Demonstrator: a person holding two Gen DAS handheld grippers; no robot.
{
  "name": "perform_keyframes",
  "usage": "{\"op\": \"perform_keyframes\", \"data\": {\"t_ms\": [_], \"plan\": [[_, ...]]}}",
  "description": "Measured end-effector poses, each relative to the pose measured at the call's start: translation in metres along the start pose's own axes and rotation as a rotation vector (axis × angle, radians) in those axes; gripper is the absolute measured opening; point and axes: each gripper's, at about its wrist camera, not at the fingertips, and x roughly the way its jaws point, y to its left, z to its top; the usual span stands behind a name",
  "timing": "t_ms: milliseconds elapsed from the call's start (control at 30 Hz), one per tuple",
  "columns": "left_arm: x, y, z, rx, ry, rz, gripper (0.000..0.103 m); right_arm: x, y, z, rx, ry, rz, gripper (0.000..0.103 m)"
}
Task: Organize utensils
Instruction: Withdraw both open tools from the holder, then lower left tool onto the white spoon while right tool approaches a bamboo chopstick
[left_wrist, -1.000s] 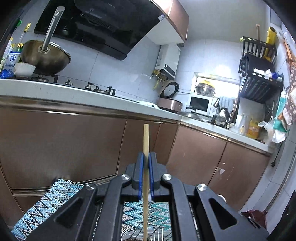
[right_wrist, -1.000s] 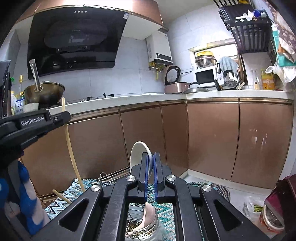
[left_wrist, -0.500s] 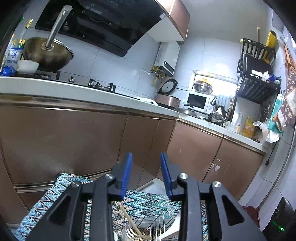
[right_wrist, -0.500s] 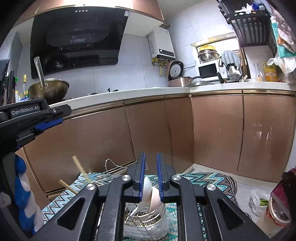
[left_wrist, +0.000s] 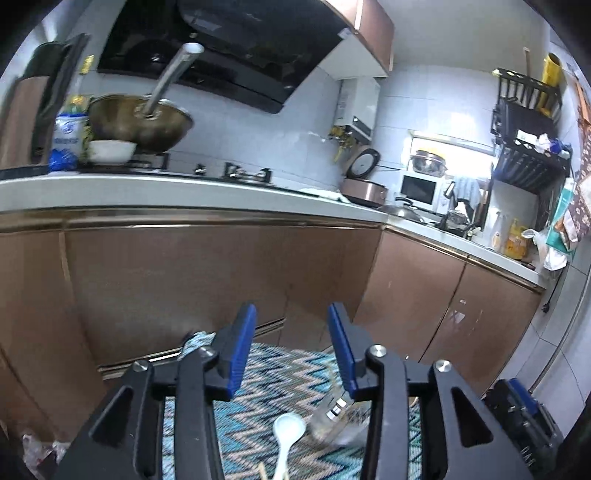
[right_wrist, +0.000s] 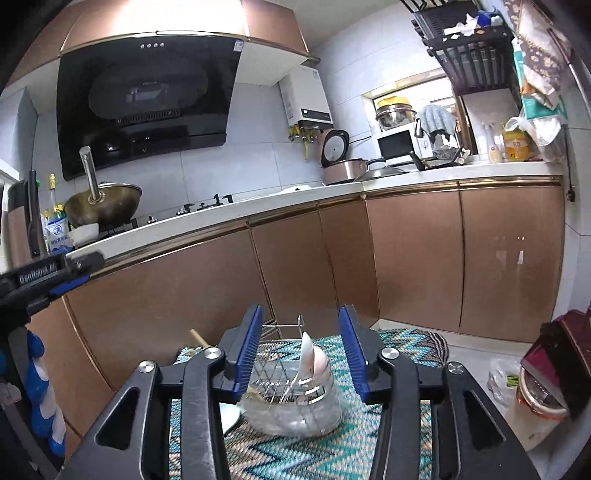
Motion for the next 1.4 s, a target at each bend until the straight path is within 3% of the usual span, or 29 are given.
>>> {"op": "perform_keyframes", "data": {"t_ms": [300, 733, 1100, 1400], "plan": [[-0.06, 0.059, -0.004, -0.047, 0.04, 0.081, 0.039, -0.054, 0.015, -0.002, 0.023, -0.002, 0.019, 0.045], [-0.118, 0.118, -0.014, -0.081, 0.081, 0.132, 0.039, -0.092, 0.041, -0.007, 0.002, 0.003, 0.049, 0.045], [-0.144, 0.155, -0.016, -0.119, 0.123, 0.103, 0.039, -0.119, 0.07, 0.0, -0.042, -0.019, 0.08, 0.045], [-0.129, 0.17, -0.028, -0.118, 0.207, 0.058, 0.039, -0.121, 0.082, -0.003, -0.075, -0.005, 0.096, 0.045]]}}
